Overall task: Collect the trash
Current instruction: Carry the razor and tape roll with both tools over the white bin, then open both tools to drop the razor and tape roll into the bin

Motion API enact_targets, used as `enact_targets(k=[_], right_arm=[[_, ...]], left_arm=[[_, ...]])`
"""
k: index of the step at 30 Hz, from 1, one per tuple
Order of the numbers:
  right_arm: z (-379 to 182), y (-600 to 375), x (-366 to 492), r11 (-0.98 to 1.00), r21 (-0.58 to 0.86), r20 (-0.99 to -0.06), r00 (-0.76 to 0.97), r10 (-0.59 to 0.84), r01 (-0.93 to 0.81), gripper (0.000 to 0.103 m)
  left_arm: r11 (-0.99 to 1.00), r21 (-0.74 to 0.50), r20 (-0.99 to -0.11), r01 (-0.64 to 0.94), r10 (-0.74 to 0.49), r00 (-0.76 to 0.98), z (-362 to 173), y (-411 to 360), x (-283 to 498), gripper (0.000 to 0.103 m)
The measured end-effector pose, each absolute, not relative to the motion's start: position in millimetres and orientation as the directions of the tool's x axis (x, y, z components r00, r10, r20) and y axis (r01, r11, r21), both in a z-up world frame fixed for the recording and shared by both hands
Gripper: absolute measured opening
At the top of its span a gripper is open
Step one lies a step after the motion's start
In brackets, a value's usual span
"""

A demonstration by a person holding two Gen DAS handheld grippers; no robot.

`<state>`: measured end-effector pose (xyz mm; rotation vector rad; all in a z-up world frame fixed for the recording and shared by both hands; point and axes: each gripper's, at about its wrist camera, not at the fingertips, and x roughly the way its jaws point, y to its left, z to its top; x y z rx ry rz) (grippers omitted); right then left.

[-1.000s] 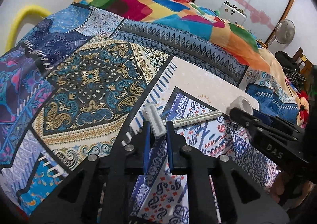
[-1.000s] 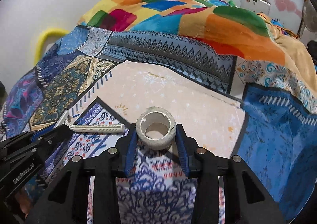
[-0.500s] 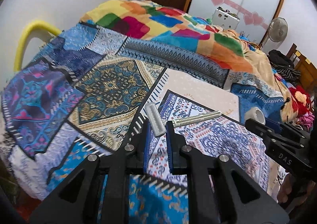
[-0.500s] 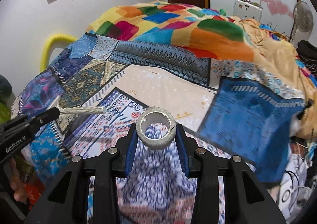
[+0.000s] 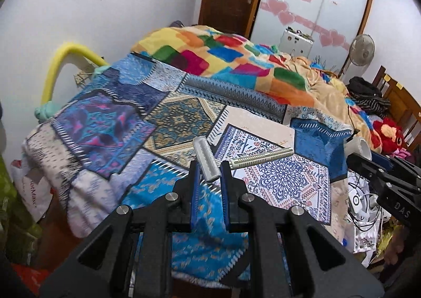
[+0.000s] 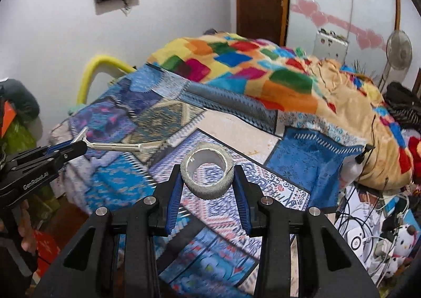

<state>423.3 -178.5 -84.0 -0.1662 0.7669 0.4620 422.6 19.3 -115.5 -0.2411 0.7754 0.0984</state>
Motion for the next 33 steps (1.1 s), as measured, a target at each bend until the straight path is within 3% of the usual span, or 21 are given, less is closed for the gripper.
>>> enact_targets(k=[8, 17, 33], right_arm=[[-53, -143, 355, 0.836, -0.009, -0.659, 0.632, 0.408, -0.549, 0.034], [-43, -94, 286, 0.757, -0.035, -0.639, 0.597, 0.485, -0.652, 0.034], [-110, 6, 213, 0.638, -0.002, -0.75, 0.423, 0.508, -0.77, 0.035]], left_arm=[[0.966, -0.128, -0.664, -0.223, 0.083, 0.743, -80, 46, 343, 0.014], [0.939, -0.134, -0.666, -0.317, 0.152, 0.73, -81, 96, 257, 0.014], [0.864, -0.098, -0.746, -0.494, 0.265, 0.611, -134, 197, 138, 0.014]])
